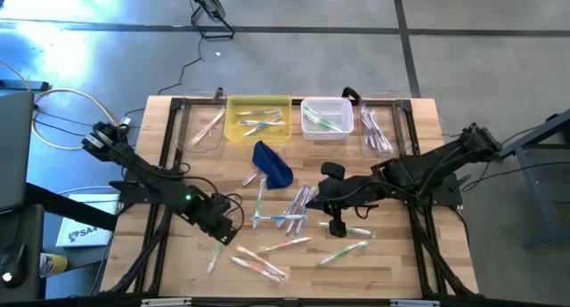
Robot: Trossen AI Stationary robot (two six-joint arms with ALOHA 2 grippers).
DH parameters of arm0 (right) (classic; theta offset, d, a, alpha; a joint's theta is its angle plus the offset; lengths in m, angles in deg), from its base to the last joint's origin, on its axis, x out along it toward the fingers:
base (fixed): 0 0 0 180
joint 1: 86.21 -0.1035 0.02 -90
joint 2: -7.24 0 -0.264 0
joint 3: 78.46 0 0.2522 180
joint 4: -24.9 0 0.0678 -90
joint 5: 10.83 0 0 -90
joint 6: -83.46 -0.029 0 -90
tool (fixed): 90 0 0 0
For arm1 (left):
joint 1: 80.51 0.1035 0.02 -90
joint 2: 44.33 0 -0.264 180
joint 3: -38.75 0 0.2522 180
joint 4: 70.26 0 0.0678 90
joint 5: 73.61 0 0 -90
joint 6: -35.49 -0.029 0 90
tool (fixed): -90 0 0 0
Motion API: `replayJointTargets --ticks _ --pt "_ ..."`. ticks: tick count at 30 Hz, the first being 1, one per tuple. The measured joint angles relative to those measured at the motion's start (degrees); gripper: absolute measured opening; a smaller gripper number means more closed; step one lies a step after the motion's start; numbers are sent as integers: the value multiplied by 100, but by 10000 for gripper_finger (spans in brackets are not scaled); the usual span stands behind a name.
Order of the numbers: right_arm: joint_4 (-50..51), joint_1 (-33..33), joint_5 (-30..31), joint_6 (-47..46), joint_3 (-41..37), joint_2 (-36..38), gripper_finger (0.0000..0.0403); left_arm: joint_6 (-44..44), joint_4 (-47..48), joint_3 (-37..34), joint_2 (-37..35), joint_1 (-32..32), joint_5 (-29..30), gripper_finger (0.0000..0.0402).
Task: Pick & Place Toothbrushes
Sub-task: Put the green toothbrush into the white bin
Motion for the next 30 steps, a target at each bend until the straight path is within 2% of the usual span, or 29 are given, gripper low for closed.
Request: replayJointTargets --ticks 4,11,21,30 --pt "1 0 0 -3 0 0 2 216 -25 0 376 -1 -93 143" --pt "3 0 -9 -3 0 2 2 228 -168 0 830 -1 -652 143" --pt "116 0 -20 -1 0 2 2 210 -605 0 954 -1 -641 143" --pt "130 0 -20 -1 0 2 2 223 -525 0 1043 -1 -488 143"
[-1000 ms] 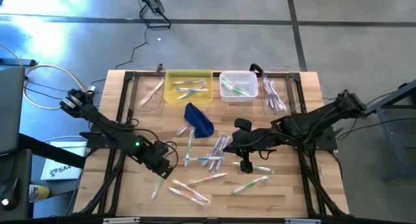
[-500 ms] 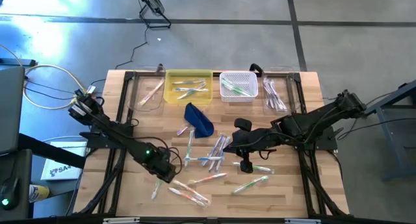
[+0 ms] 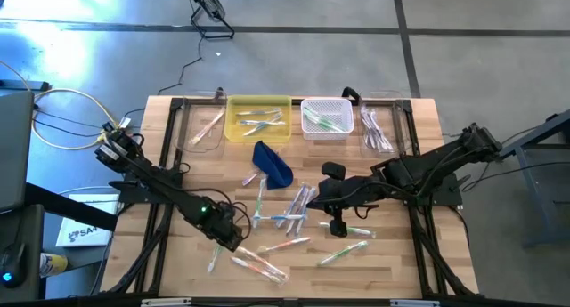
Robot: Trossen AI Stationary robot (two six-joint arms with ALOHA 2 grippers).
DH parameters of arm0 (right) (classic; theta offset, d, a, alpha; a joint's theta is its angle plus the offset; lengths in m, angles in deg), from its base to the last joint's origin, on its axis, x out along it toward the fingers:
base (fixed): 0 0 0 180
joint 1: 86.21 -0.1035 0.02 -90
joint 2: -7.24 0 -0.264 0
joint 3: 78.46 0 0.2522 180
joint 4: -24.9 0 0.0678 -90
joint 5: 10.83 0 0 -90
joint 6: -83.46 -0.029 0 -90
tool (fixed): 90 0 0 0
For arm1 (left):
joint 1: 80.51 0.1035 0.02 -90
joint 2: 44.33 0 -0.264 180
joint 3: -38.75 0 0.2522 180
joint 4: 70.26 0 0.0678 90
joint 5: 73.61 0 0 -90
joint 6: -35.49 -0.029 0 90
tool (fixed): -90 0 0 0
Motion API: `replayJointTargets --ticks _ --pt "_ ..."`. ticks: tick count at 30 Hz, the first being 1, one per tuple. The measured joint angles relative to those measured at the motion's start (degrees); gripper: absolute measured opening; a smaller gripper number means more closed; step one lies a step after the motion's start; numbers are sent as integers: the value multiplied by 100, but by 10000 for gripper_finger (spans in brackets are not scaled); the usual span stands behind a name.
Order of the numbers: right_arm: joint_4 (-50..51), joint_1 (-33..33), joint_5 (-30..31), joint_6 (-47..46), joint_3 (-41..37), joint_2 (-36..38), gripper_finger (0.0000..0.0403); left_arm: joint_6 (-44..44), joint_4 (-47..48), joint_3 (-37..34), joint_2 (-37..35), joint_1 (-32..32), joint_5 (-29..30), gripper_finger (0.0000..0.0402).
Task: Pick & Place Toothbrushes
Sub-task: Put the green toothbrush into the white bin
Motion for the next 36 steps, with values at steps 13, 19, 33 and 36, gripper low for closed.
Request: replayJointTargets --ticks 13,19,33,36 --pt "44 -2 0 0 0 2 2 -1 -346 17 484 0 -130 143" --pt "18 0 2 0 0 2 2 -51 -328 17 488 0 -132 143" --pt "-11 0 16 1 0 2 2 -289 -328 9 495 2 -156 133" --pt "-21 0 17 2 0 2 2 -318 -256 4 497 2 -158 105"
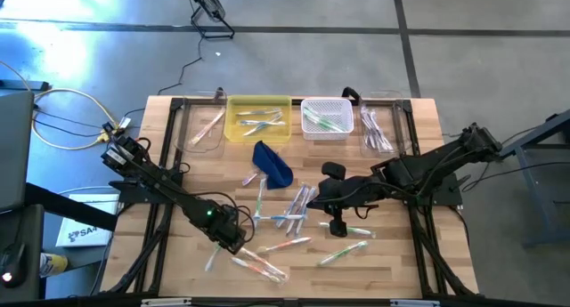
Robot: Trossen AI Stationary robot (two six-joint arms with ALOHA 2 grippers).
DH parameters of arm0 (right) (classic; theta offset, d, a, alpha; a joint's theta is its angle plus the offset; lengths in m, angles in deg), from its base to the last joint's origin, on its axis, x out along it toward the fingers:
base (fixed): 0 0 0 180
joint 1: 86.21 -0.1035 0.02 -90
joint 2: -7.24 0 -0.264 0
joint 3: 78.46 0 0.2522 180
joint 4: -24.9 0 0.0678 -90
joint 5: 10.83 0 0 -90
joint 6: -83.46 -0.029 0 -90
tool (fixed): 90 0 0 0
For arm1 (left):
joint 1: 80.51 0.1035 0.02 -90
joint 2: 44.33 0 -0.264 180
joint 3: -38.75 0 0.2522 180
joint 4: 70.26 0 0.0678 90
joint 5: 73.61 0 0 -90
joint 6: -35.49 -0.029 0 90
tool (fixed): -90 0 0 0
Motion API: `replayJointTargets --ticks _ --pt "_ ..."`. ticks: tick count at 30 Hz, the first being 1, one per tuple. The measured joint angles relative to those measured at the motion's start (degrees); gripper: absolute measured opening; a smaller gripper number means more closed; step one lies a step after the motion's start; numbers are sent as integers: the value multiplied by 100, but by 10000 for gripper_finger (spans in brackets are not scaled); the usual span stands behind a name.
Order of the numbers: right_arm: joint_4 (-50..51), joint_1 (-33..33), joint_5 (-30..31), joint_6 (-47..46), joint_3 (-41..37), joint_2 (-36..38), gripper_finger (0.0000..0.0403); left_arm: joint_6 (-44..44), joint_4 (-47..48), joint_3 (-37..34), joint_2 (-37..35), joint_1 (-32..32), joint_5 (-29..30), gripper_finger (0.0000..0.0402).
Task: Pick & Place Toothbrushes
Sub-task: Put the green toothbrush into the white bin
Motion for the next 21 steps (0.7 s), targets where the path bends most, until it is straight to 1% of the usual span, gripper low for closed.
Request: replayJointTargets --ticks 5,8,10,15,21 --pt "-1 0 0 0 0 0 2 -2 195 0 2 0 -4 39" --pt "-1 0 -2 0 0 0 2 -2 272 2 7 0 -11 14" --pt "-1 0 -7 1 0 0 2 -3 315 2 7 0 -9 12" --pt "-1 0 -13 96 0 0 2 -200 353 25 7 0 -5 24" --pt "-13 0 -17 127 0 0 2 -352 390 34 -80 0 31 10"
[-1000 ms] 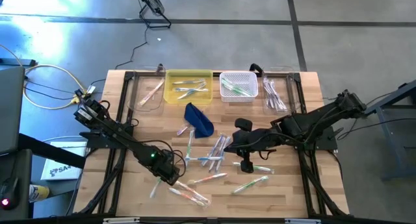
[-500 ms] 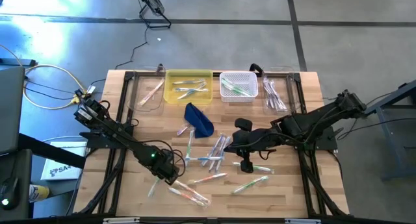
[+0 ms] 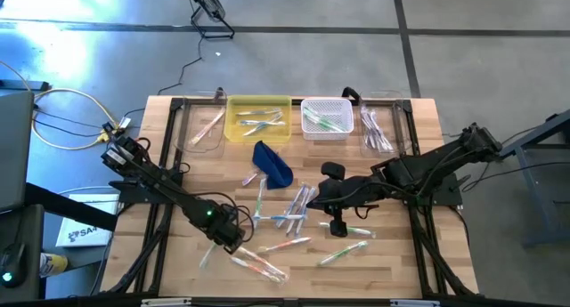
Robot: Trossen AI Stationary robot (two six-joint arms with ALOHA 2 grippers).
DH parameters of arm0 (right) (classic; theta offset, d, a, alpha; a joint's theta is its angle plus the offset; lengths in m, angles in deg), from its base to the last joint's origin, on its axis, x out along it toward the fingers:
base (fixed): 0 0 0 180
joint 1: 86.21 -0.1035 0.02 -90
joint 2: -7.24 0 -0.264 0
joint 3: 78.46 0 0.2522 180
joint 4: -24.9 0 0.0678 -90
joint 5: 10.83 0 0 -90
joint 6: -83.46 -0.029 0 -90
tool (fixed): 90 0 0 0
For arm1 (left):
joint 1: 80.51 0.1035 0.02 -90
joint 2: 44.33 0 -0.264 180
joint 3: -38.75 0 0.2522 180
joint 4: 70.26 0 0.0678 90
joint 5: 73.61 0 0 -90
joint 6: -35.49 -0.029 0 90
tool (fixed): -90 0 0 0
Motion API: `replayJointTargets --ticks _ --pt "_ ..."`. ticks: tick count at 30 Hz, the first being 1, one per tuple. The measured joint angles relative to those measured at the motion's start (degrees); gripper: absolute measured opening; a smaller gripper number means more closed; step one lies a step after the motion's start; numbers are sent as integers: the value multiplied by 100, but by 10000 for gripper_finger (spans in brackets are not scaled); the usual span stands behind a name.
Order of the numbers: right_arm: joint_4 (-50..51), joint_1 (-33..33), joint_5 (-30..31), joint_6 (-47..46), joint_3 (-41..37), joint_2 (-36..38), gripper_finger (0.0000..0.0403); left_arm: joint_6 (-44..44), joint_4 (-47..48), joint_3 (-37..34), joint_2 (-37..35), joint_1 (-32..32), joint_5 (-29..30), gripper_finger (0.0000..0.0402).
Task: Pick & Place Toothbrushes
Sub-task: Put the green toothbrush into the white bin
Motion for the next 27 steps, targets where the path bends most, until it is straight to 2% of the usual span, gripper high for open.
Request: replayJointTargets --ticks 7,14,21,27 --pt "-61 0 -4 2 0 34 2 -188 147 -10 -476 2 586 10" --pt "-38 -2 -33 118 0 292 2 -909 66 -2 -1136 289 1132 10" --pt "-45 3 26 178 2 631 2 -2279 -516 12 -1656 844 1658 10" --pt "10 4 10 408 2 824 2 -4070 -1996 12 -1926 1535 1775 10"
